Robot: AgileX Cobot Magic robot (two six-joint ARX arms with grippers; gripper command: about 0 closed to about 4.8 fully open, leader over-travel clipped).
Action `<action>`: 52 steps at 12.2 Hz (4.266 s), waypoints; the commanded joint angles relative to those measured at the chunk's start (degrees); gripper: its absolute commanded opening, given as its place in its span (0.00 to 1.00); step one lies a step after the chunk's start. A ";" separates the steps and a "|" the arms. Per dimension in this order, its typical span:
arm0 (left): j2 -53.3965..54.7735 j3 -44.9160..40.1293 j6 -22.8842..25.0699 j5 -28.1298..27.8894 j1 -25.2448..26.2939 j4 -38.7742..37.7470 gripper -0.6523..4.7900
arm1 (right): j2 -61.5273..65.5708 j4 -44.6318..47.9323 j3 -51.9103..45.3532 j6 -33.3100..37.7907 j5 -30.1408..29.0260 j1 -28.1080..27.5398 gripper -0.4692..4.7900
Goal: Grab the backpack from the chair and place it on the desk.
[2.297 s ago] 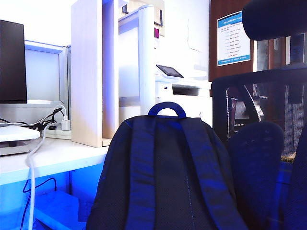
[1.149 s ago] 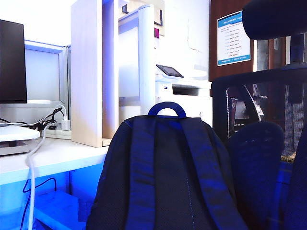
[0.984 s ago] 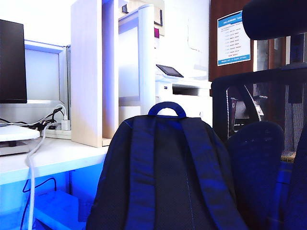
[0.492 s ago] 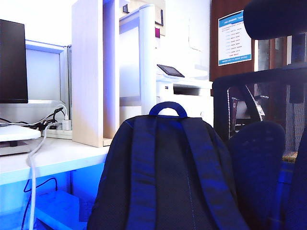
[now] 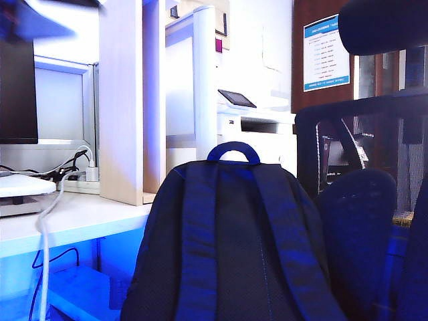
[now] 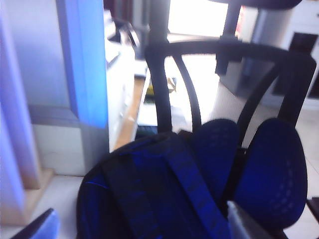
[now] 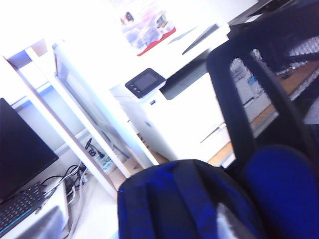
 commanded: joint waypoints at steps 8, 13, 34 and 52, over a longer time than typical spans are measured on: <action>46.47 31.87 5.35 1.88 -3.41 -1.99 1.00 | 19.65 8.00 9.18 0.15 -8.46 0.09 0.91; 64.59 52.28 6.23 2.14 -5.49 -8.57 1.00 | 22.12 6.82 9.14 0.13 -9.97 0.15 0.91; 37.07 53.90 5.95 -3.69 -9.88 -4.46 0.11 | 28.79 6.43 9.22 -0.85 -24.96 3.41 0.91; 20.39 60.81 -3.32 -21.51 33.20 -0.26 0.11 | 24.63 6.47 11.69 -4.63 -36.06 9.05 0.91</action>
